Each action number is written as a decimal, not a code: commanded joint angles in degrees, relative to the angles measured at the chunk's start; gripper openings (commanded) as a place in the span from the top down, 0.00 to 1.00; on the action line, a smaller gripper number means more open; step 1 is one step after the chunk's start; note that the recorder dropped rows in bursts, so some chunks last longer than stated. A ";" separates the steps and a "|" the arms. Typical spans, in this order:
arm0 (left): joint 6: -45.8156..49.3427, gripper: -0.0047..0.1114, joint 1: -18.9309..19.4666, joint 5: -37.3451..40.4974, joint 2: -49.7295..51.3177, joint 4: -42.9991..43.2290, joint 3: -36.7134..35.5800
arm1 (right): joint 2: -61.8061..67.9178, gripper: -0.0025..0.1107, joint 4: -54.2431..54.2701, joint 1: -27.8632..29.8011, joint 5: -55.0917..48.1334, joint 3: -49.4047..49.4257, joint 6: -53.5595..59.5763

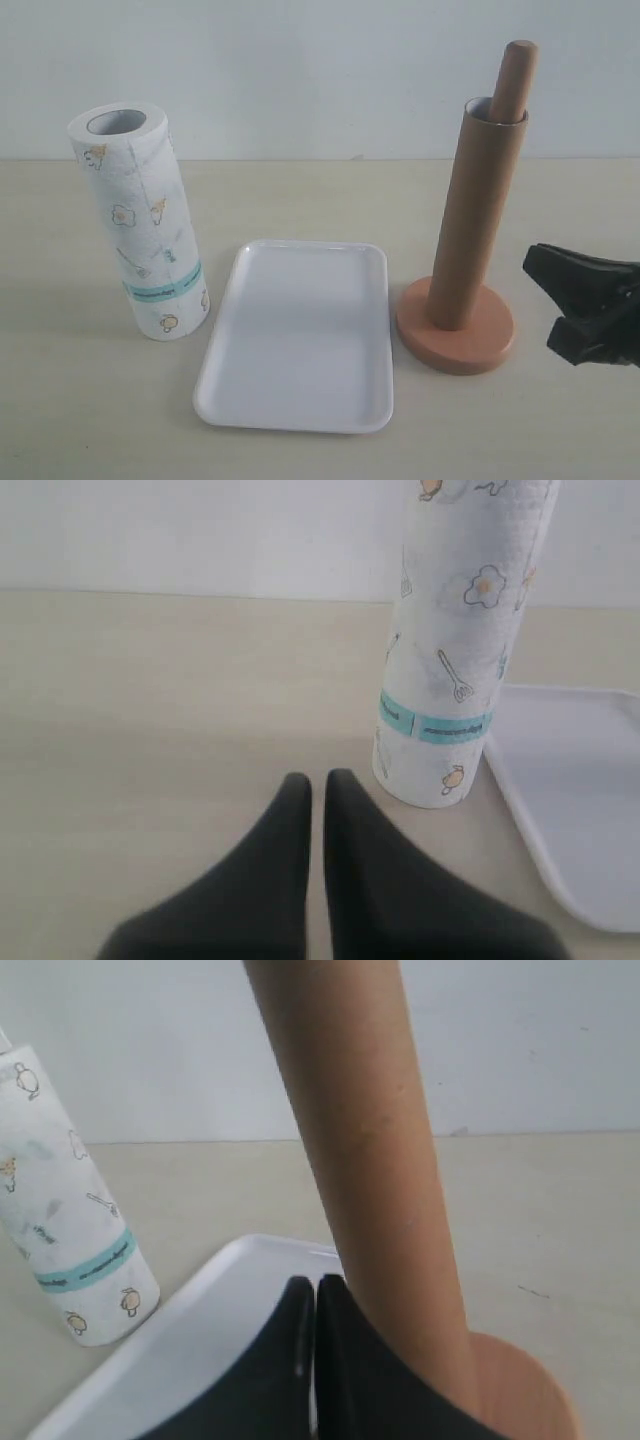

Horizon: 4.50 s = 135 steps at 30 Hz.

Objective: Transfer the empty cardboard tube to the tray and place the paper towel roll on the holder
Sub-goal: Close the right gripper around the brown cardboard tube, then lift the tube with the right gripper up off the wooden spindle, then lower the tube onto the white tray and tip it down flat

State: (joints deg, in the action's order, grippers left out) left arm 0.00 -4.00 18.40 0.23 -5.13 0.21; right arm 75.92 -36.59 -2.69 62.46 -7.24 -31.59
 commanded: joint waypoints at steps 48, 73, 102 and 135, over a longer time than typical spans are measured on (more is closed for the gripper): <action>-0.43 0.92 -0.29 -0.39 -0.23 0.04 -0.21 | 20.68 0.98 -0.49 -4.82 -5.95 -19.12 5.53; -0.43 0.92 -0.29 -0.39 -0.23 0.04 -0.21 | -17.72 0.98 -0.44 -4.82 -15.14 -19.54 -3.79; -0.43 0.92 -0.29 -0.39 -0.23 0.04 -0.21 | -31.64 0.98 -30.06 -4.82 -12.14 -36.41 -56.98; -0.43 0.92 -0.29 -0.39 -0.23 0.04 -0.21 | 19.02 0.98 -63.35 -34.03 -44.03 -46.88 -88.49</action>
State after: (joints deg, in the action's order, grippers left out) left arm 0.00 -4.00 18.40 0.23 -5.13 0.21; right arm 94.26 -100.05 -34.21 23.53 -53.64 -120.24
